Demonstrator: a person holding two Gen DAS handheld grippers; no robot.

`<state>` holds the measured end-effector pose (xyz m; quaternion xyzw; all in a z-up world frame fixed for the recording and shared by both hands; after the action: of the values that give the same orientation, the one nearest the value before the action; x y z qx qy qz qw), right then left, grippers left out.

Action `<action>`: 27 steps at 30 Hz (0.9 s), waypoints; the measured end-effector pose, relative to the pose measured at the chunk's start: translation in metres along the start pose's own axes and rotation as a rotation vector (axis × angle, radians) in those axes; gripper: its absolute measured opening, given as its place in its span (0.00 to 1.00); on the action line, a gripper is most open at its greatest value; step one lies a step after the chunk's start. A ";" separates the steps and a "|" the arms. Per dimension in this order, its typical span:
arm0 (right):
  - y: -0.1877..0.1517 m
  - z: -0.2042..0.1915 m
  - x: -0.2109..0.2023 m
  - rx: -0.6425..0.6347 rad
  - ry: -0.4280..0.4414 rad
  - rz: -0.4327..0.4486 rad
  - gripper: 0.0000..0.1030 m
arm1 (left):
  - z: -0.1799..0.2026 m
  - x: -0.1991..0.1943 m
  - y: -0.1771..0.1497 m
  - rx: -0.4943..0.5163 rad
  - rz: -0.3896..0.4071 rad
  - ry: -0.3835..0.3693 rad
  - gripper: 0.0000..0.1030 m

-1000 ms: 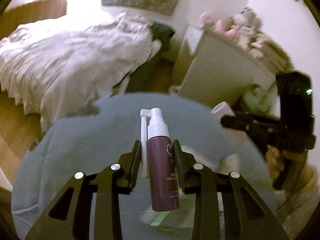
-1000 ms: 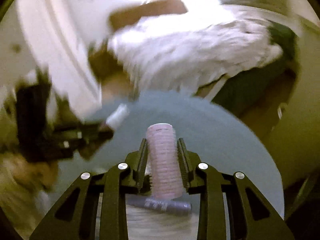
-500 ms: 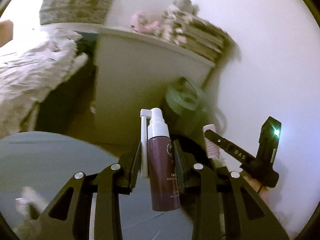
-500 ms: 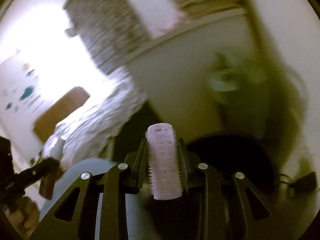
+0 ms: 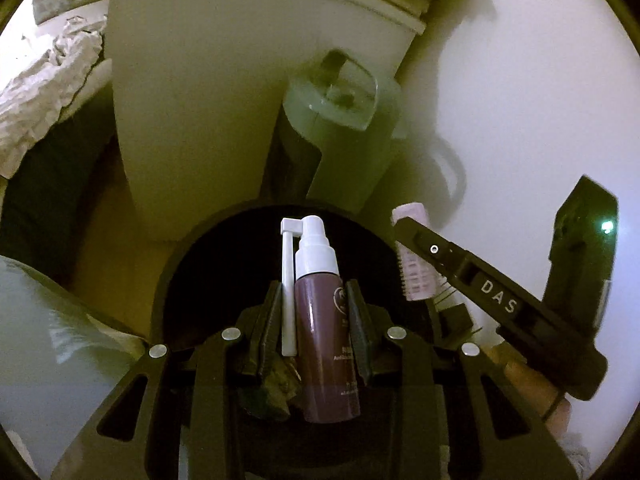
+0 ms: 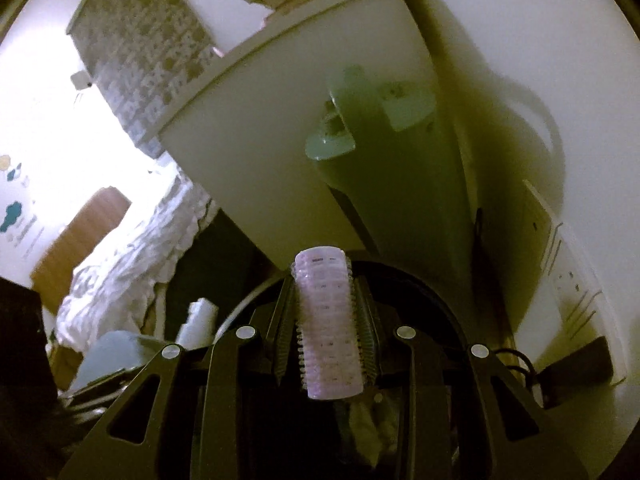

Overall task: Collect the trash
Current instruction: 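Carry both items to the black bin and release them inside, then grasp the green Doublemint tin with the left tool while the right tool grasps a dark packet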

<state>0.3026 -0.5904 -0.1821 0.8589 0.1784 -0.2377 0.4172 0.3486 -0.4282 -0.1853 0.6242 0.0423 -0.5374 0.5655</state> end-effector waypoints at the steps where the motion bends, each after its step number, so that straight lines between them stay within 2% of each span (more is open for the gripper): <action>1: 0.000 -0.001 0.006 -0.006 -0.004 -0.007 0.29 | -0.002 0.002 -0.002 -0.006 -0.006 0.001 0.31; 12: -0.003 -0.001 0.009 -0.007 0.011 -0.013 0.29 | -0.006 0.004 -0.006 -0.029 -0.027 0.003 0.33; 13: -0.003 -0.001 0.009 -0.003 0.013 -0.012 0.32 | -0.005 0.006 -0.005 -0.030 -0.030 0.006 0.34; 15: -0.003 0.001 0.008 0.013 0.016 -0.007 0.49 | -0.006 0.007 -0.005 -0.039 -0.034 0.010 0.43; 16: -0.001 0.002 0.006 0.027 0.020 0.009 0.63 | -0.007 0.005 -0.005 -0.045 -0.032 0.014 0.57; 17: 0.000 0.003 0.003 0.038 0.022 0.024 0.73 | -0.008 0.002 -0.005 -0.048 -0.026 0.023 0.69; 23: 0.000 0.003 -0.002 0.063 0.038 0.045 0.74 | -0.004 -0.035 -0.006 -0.061 0.036 0.015 0.72; 27: -0.009 -0.004 -0.001 0.047 0.053 0.029 0.74 | -0.006 -0.093 -0.021 -0.078 0.104 0.029 0.72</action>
<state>0.2985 -0.5823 -0.1851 0.8768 0.1714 -0.2129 0.3956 0.3000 -0.3648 -0.1337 0.6107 0.0389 -0.4960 0.6160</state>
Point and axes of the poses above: each gripper's, at about its wrist camera, not at the fingertips, and x roughly the way its jaws point, z to its right, y to its top, the point moved 8 cm from there along x, roughly the way its jaws point, and after that the axes turned 9 degrees about x, right-handed, at the moved point
